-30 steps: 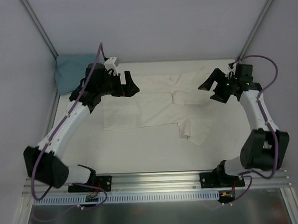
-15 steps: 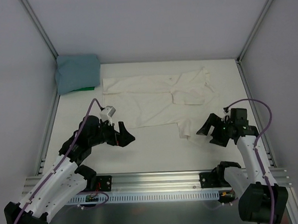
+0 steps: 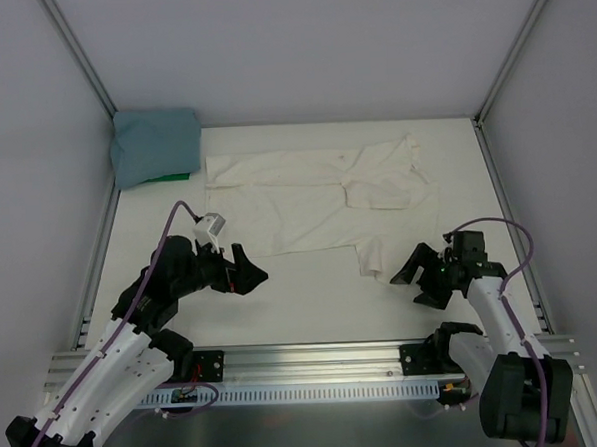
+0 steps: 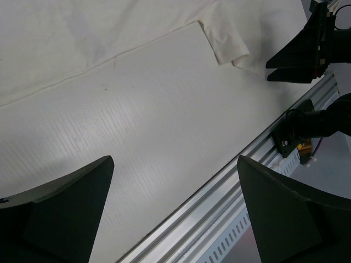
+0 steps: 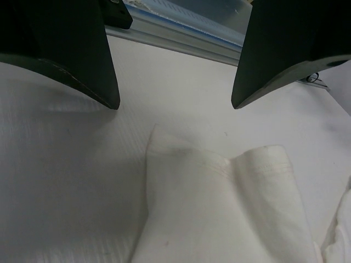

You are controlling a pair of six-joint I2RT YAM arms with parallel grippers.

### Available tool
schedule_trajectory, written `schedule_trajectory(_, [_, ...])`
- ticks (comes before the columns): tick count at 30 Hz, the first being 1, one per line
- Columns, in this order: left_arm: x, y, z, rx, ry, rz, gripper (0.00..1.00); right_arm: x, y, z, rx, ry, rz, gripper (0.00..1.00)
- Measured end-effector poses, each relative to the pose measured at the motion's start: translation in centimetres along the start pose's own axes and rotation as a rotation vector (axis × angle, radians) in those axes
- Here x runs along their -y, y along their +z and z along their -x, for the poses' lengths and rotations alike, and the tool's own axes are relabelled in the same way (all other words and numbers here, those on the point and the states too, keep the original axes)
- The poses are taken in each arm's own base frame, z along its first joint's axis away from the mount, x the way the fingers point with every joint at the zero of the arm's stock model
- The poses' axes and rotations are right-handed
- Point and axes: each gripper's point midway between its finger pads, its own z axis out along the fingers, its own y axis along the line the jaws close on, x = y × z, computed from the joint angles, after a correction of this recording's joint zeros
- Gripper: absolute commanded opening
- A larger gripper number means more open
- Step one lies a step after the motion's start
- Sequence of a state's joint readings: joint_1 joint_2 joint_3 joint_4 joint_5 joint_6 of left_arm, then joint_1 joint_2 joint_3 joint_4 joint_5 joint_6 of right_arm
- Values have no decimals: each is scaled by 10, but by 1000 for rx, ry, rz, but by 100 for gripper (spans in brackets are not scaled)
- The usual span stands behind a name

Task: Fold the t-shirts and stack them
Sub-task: Grap the side of the flattened tshirt closest away from the robot with both arms

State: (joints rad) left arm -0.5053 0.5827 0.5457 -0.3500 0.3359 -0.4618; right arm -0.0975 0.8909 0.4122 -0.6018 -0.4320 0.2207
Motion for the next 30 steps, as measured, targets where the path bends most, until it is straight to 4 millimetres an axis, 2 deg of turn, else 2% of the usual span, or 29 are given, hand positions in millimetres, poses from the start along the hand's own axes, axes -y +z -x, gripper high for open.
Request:
schedule_trajectory(7, [-1, 2, 0, -9, -4, 5, 99, -1, 11, 7, -8, 20, 0, 73])
schedule_trajectory(14, [1, 2, 3, -6, -2, 7, 99, -13, 22, 14, -37, 47, 48, 69])
schedule_trajectory(16, [1, 1, 5, -2, -1, 6, 99, -17, 26, 17, -43, 52, 61, 65])
schedule_trajectory(17, [1, 1, 6, -1, 0, 6, 99, -18, 27, 18, -45, 53, 67, 62])
schedule_trajectory(18, [2, 1, 6, -1, 0, 6, 99, -19, 28, 19, -44, 52, 71, 49])
schedule_trajectory(20, [2, 1, 6, -2, 1, 7, 99, -17, 33, 22, -41, 46, 61, 36])
schedule_trajectory(21, [2, 2, 7, -2, 1, 8, 99, -15, 35, 23, -42, 51, 52, 22])
schedule_trajectory(24, [1, 2, 7, -5, 2, 9, 99, -9, 38, 23, -42, 53, 27, 3])
schedule_trajectory(25, [1, 2, 7, -5, 2, 10, 99, -9, 39, 24, -40, 54, 23, 1])
schedule_trajectory(30, [0, 2, 8, -4, 5, 20, 99, -7, 34, 27, -4, 45, 5, 0])
